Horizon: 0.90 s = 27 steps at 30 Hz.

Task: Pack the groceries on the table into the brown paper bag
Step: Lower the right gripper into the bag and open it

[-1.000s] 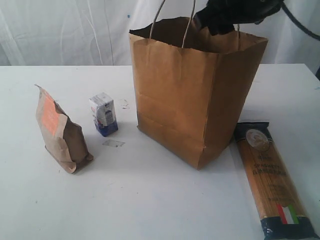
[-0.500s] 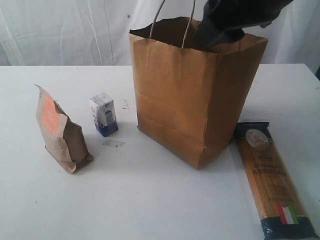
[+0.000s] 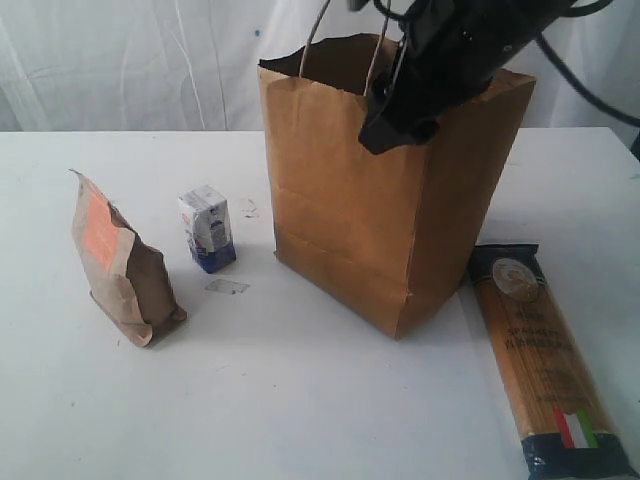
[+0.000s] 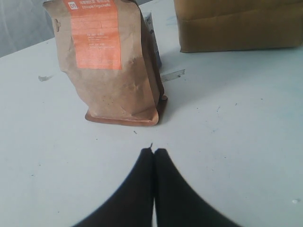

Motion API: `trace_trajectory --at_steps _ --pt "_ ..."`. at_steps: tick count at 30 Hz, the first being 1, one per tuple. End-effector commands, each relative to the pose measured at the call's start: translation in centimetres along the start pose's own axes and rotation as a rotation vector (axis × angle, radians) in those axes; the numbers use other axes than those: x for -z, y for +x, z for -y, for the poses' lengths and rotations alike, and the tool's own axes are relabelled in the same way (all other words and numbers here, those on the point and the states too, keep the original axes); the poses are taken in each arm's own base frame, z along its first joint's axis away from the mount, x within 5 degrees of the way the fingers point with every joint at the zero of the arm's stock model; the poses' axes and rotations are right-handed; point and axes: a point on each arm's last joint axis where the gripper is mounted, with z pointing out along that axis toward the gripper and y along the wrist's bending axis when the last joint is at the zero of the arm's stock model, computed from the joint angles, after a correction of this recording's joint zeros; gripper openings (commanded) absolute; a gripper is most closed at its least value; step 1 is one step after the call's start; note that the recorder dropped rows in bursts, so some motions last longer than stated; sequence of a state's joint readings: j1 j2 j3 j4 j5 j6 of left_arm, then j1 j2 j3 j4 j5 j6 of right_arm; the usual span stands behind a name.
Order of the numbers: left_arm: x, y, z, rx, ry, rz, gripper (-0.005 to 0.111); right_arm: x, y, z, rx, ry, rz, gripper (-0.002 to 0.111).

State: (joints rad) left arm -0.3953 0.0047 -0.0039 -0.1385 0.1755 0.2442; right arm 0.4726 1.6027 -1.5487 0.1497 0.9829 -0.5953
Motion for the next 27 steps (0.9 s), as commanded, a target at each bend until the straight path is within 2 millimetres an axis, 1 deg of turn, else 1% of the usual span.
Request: trace_trajectory --at_steps 1,2,3,4,6,7,8,9,10,11,12,13,14,16,19,27 --pt "0.0 0.1 0.0 0.009 -0.002 0.001 0.0 -2.2 0.3 0.6 0.025 0.012 -0.044 0.063" --pt "0.0 0.1 0.0 0.009 -0.002 0.001 0.0 -2.5 0.4 0.6 0.025 0.008 -0.051 0.062" --pt "0.0 0.1 0.0 0.009 -0.002 0.001 0.0 -2.6 0.4 0.6 0.024 0.004 -0.057 0.058" --pt "0.0 0.1 0.0 0.009 -0.002 0.001 0.0 -2.7 0.5 0.5 0.017 -0.01 -0.061 0.052" --pt "0.0 0.1 0.0 0.009 -0.002 0.001 0.0 -2.7 0.5 0.1 -0.005 -0.043 -0.065 0.034" --pt "0.0 0.1 0.0 0.009 -0.002 0.001 0.0 -2.5 0.5 0.0 -0.012 -0.059 -0.067 0.023" --pt "0.0 0.1 0.0 0.009 -0.002 0.001 0.0 -1.9 0.6 -0.3 -0.02 -0.079 -0.068 0.004" --pt "0.0 0.1 0.0 0.009 -0.002 0.001 0.0 -1.5 0.5 -0.4 -0.02 -0.079 -0.06 0.0" --pt "0.0 0.1 0.0 0.009 -0.002 0.001 0.0 -0.7 0.4 -0.6 -0.035 -0.082 -0.045 0.0" --pt "0.0 0.1 0.0 0.009 -0.002 0.001 0.0 -0.3 0.4 -0.7 -0.043 -0.089 -0.041 0.0" --pt "0.0 0.1 0.0 0.009 -0.002 0.001 0.0 0.6 0.4 -1.1 -0.061 -0.109 -0.032 0.0" --pt "0.0 0.1 0.0 0.009 -0.002 0.001 0.0 1.0 0.5 -1.3 -0.064 -0.122 -0.032 0.0" --pt "0.0 0.1 0.0 0.009 -0.002 0.001 0.0 1.8 0.6 -1.6 -0.066 -0.142 -0.035 0.0" --pt "0.0 0.1 0.0 0.009 -0.002 0.001 0.0 2.6 0.8 -2.1 -0.068 -0.171 -0.048 0.0" --pt "0.0 0.1 0.0 0.009 -0.002 0.001 0.0 2.8 1.1 -2.3 -0.09 -0.196 -0.086 0.0" --pt "0.0 0.1 0.0 0.009 -0.002 0.001 0.0 2.8 1.2 -2.3 -0.095 -0.189 -0.091 0.0"
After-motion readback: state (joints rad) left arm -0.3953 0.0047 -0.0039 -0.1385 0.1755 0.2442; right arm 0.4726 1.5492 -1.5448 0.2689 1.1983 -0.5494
